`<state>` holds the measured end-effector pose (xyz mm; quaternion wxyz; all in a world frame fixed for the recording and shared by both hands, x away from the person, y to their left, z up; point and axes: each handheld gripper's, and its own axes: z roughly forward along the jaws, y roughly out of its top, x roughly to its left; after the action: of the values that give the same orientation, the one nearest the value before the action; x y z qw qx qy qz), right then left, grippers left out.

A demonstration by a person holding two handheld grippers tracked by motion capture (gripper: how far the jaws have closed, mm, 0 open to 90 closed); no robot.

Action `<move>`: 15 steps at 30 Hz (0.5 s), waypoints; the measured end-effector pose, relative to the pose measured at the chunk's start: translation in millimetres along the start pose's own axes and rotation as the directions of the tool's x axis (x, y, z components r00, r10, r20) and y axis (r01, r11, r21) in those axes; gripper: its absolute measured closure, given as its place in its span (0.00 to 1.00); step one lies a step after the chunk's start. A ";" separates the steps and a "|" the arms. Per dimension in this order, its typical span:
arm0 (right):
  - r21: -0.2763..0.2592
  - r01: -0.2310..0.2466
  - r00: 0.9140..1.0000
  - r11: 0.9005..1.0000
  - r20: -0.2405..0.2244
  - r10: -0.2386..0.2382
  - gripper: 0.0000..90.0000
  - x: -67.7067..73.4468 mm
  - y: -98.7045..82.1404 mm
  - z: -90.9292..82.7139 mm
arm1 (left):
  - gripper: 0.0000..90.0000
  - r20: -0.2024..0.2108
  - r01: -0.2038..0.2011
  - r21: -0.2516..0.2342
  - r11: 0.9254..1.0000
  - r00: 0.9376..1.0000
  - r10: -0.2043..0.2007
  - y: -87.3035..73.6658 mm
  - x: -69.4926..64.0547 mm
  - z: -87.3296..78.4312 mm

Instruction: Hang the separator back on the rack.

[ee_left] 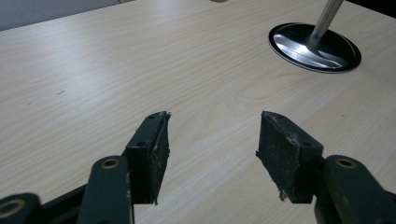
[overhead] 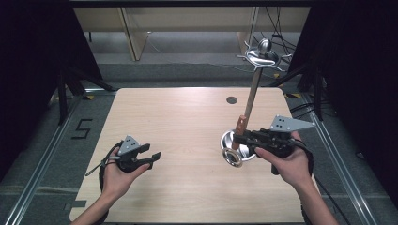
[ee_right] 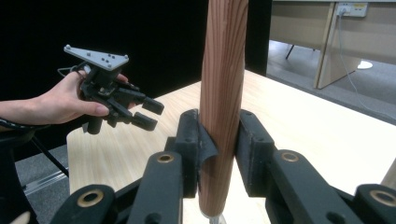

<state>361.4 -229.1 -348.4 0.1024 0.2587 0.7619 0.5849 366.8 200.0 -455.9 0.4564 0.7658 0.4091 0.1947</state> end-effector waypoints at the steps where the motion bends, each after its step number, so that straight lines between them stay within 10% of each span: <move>1: 0.000 0.000 1.000 1.000 0.000 0.000 0.82 0.0 0.0 0.0 | 0.47 0.000 0.000 0.000 1.000 1.000 0.000 0.0 0.0 0.0; 15: -0.016 0.008 1.000 1.000 0.001 -0.008 0.82 -1.3 18.3 -10.1 | 0.46 0.003 -0.001 0.004 1.000 1.000 0.001 -0.4 -1.1 0.5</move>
<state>362.9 -234.9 -328.4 0.1072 0.2551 0.7583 0.5903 366.4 198.9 -456.4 0.4555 0.7671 0.4085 0.1928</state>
